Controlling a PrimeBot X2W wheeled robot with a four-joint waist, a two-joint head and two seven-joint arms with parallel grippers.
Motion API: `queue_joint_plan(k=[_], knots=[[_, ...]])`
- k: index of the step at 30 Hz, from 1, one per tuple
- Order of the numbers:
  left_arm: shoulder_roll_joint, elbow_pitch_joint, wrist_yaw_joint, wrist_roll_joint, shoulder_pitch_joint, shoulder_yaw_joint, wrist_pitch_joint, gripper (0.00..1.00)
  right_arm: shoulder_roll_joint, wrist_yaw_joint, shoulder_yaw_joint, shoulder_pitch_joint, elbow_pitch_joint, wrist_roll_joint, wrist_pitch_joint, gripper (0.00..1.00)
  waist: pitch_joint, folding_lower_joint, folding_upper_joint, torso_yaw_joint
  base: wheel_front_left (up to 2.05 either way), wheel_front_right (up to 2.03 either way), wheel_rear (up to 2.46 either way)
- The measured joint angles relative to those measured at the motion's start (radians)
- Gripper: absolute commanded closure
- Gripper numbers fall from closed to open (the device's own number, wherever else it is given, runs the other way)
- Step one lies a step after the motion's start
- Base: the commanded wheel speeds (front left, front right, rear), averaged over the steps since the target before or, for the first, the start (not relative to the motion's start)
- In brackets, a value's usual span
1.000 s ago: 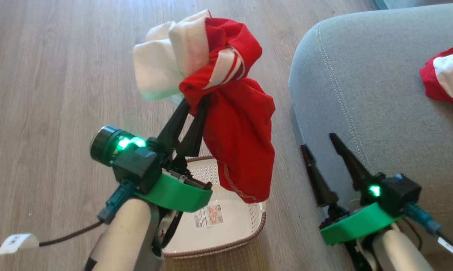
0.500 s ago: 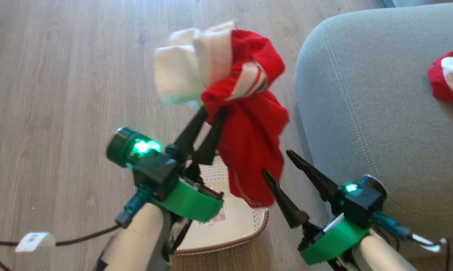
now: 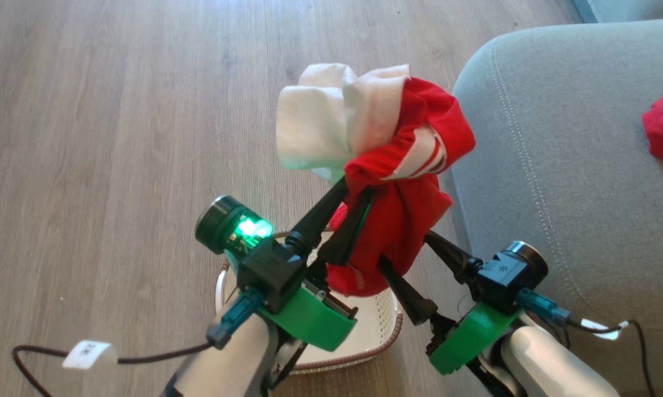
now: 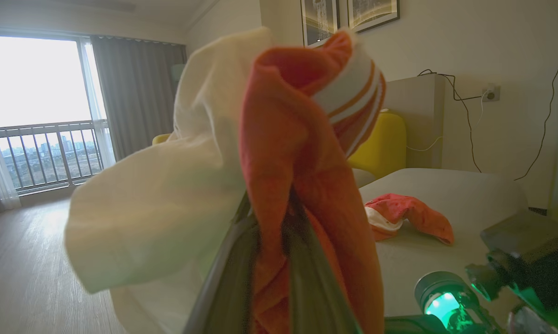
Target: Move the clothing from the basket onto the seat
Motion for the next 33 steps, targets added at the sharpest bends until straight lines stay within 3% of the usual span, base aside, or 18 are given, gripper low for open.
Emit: queue_joint_plan(k=[9, 19, 20, 21, 23, 33], knots=[[0.001, 0.022, -0.013, -0.002, 0.001, -0.037, 0.000, 1.00, -0.003, 0.000, 0.044, -0.044, 0.051, 0.006, 0.000, 0.00, -0.020, 0.0000, 0.0000, 0.004, 0.00, 0.00, 0.00], [0.002, 0.055, -0.014, -0.021, 0.002, -0.072, 0.000, 1.00, 0.071, 0.000, 0.028, -0.068, 0.067, -0.016, 0.000, 0.00, -0.012, 0.0000, 0.0000, 0.021, 0.00, 0.00, 0.00], [0.002, 0.065, -0.018, -0.022, 0.002, -0.079, 0.000, 1.00, 0.078, 0.000, 0.021, -0.068, 0.069, -0.023, 0.000, 0.16, -0.010, 0.0000, 0.0000, 0.023, 0.00, 0.00, 0.00], [0.002, 0.075, -0.023, -0.022, 0.003, -0.086, 0.000, 1.00, 0.086, 0.000, 0.010, -0.068, 0.072, -0.031, 0.000, 0.16, -0.008, 0.0000, 0.0000, 0.026, 0.00, 0.00, 0.00], [0.002, 0.087, -0.027, -0.022, 0.003, -0.089, 0.000, 1.00, 0.095, 0.000, -0.012, -0.068, 0.071, -0.049, 0.000, 1.00, -0.005, 0.0000, 0.0000, 0.031, 0.00, 0.00, 0.00], [0.001, 0.128, -0.030, -0.022, 0.002, -0.077, -0.006, 1.00, 0.140, 0.000, -0.129, -0.057, 0.026, -0.101, 0.000, 1.00, 0.004, 0.0000, 0.0000, 0.043, 0.00, 0.00, 0.00]])
